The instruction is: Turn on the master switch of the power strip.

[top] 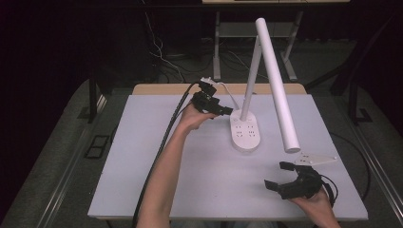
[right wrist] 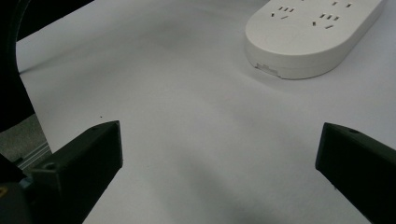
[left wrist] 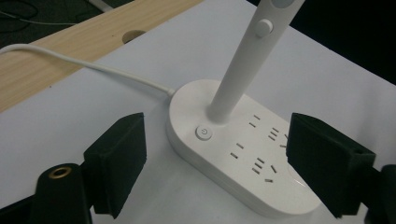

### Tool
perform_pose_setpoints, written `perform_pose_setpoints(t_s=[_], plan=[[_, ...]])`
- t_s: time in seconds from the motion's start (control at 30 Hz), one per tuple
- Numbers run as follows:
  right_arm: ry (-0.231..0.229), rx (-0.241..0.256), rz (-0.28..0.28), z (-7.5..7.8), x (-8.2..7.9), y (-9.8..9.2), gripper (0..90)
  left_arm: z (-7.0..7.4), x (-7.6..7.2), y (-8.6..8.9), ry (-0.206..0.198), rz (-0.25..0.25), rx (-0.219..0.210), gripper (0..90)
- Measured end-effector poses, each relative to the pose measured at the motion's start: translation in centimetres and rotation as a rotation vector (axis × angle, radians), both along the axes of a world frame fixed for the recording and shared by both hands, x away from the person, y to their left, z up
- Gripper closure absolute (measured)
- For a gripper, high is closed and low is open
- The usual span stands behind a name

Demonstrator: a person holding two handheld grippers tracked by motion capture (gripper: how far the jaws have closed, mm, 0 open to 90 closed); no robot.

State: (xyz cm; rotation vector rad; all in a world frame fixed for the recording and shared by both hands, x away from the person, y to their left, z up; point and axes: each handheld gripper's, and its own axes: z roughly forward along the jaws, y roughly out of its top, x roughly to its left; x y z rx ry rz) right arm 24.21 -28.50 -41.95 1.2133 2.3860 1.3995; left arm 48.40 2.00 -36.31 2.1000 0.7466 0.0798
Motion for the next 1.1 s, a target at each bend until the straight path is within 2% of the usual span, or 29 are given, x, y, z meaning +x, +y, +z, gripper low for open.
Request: perform_pose_setpoints(t_s=[0.07, 0.17, 0.3, 0.33, 0.43, 0.67, 0.83, 0.87, 0.9, 1.0, 1.1], plan=[[0.001, -0.001, 0.001, 0.0, 0.0, 0.0, 0.0, -0.2, 0.1, -0.1, 0.002, 0.014, -0.015, 20.6], [-0.005, -0.004, 0.005, 0.0, 0.0, 0.0, 0.0, -0.5, 0.1, -0.3, -0.004, 0.025, -0.007, 24.2], [-0.001, -0.001, 0.001, 0.0, 0.0, 0.0, 0.0, -1.0, 0.2, -0.6, 0.008, 0.025, -0.003, 26.6], [0.0, -0.001, 0.001, 0.0, 0.0, 0.0, 0.0, -1.1, 0.1, -0.8, 0.016, 0.044, -0.024, 27.9], [-0.008, -0.003, 0.007, -0.1, 0.0, 0.0, 0.0, -1.4, 0.3, -0.9, 0.013, 0.032, -0.006, 32.2], [-0.01, -0.005, 0.009, -0.1, 0.0, 0.1, 0.0, -2.2, 0.5, -1.6, 0.02, 0.048, -0.021, 42.7], [-0.008, -0.004, 0.013, -0.1, 0.0, 0.1, 0.0, -2.6, 0.6, -2.0, 0.028, 0.071, -0.032, 53.6], [-0.01, -0.004, 0.011, -0.1, 0.0, 0.1, 0.0, -2.7, 0.6, -2.1, 0.027, 0.082, -0.036, 59.1], [-0.01, -0.004, 0.011, -0.1, 0.0, 0.1, 0.0, -2.7, 0.6, -2.2, 0.026, 0.088, -0.033, 59.1], [-0.007, -0.002, 0.01, -0.1, -0.1, 0.1, 0.0, -3.1, 0.7, -2.5, 0.037, 0.086, -0.046, 71.4], [-0.005, -0.005, 0.012, -0.1, -0.1, 0.2, 0.0, -3.3, 0.7, -2.6, 0.043, 0.089, -0.052, 78.1]])
